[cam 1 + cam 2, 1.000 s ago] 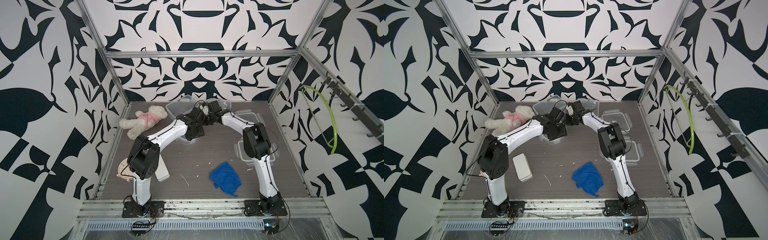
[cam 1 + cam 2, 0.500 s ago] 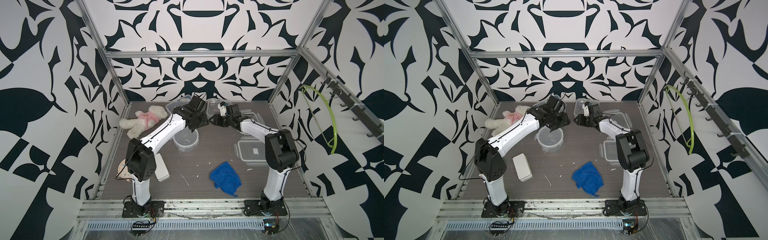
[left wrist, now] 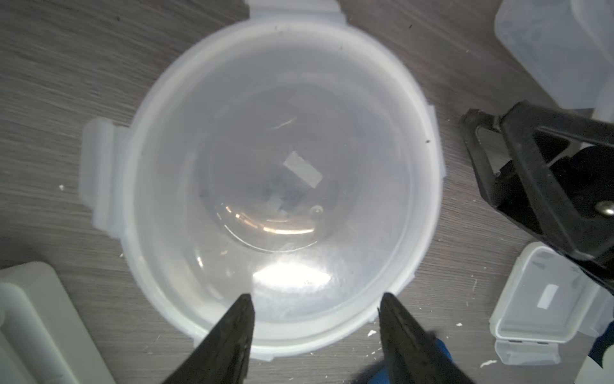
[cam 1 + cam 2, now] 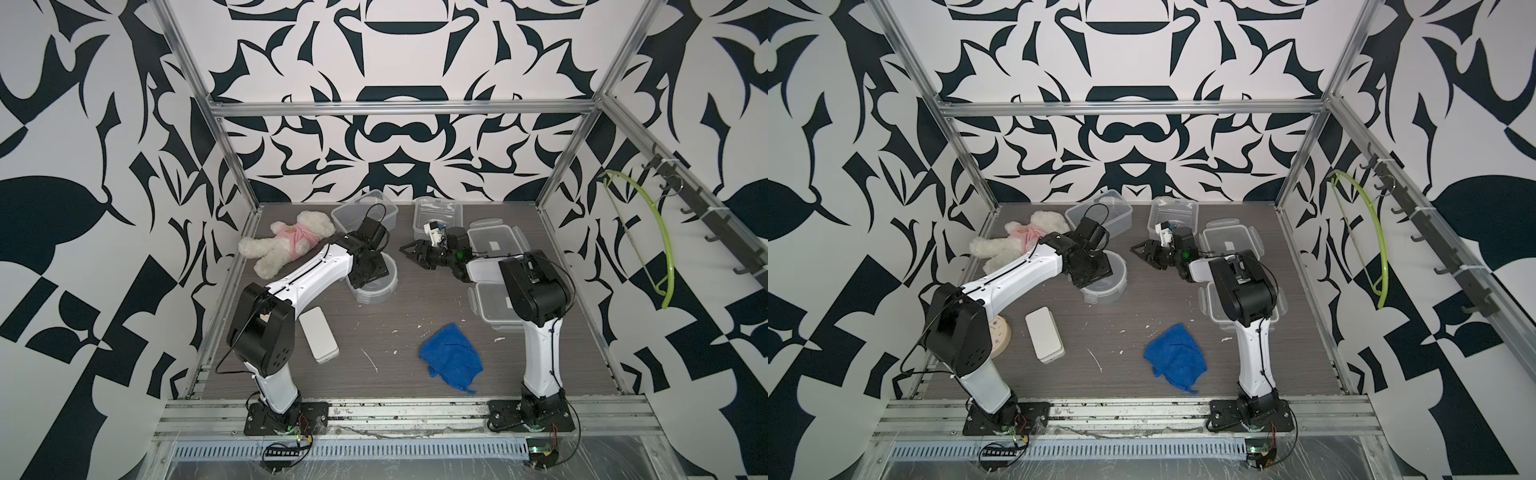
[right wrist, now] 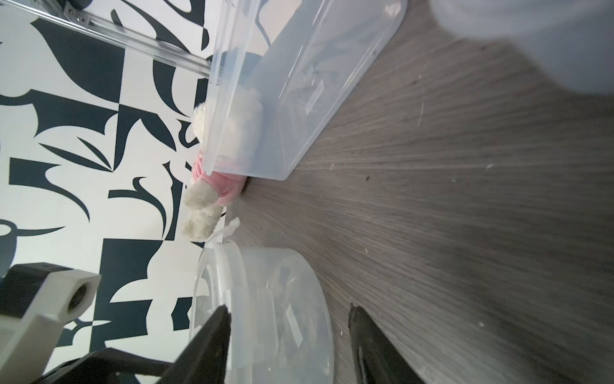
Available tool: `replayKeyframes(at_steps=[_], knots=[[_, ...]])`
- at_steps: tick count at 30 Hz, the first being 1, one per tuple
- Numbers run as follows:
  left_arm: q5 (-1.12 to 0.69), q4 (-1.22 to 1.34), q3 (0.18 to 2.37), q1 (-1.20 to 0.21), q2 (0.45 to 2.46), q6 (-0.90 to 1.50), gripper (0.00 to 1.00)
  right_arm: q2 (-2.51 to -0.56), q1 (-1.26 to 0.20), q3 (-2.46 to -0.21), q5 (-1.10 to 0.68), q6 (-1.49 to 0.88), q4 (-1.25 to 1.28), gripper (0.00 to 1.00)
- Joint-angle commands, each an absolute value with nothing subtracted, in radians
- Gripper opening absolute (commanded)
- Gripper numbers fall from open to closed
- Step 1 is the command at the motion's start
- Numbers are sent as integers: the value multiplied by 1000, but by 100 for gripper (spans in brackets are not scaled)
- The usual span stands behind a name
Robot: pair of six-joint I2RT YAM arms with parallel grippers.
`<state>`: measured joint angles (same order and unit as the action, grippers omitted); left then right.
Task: Wipe the insides of the lunch boxes
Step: Adjust the lunch box at the center of the board, then open the fastener of the lunch box.
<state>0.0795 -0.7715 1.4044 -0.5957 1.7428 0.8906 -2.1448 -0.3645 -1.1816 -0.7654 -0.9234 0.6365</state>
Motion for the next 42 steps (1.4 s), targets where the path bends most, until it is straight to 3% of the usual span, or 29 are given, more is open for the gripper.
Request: replayKeyframes(at_steps=[1,7,17,26,38,42], knots=[[60,-748,1389,-597,1782,917,63,-2168,-388,-1187,-836,-1045,861,59],[56,-723,1357,-597,1830,935,62,-2280,-413,-1191,-880,-1267,1164,59],[43,-655,1276,-598,1905,966,61,-2310,-445,-1147,-881,-1397,1372,56],[33,-610,1242,-598,1951,979,60,-2269,-448,-1068,-871,-1439,1424,44],[11,-556,1189,-600,1980,991,59,-2223,-454,-1008,-803,-1423,1417,9],[7,-549,1180,-600,1977,991,58,-2169,-459,-997,-793,-1323,1302,0]])
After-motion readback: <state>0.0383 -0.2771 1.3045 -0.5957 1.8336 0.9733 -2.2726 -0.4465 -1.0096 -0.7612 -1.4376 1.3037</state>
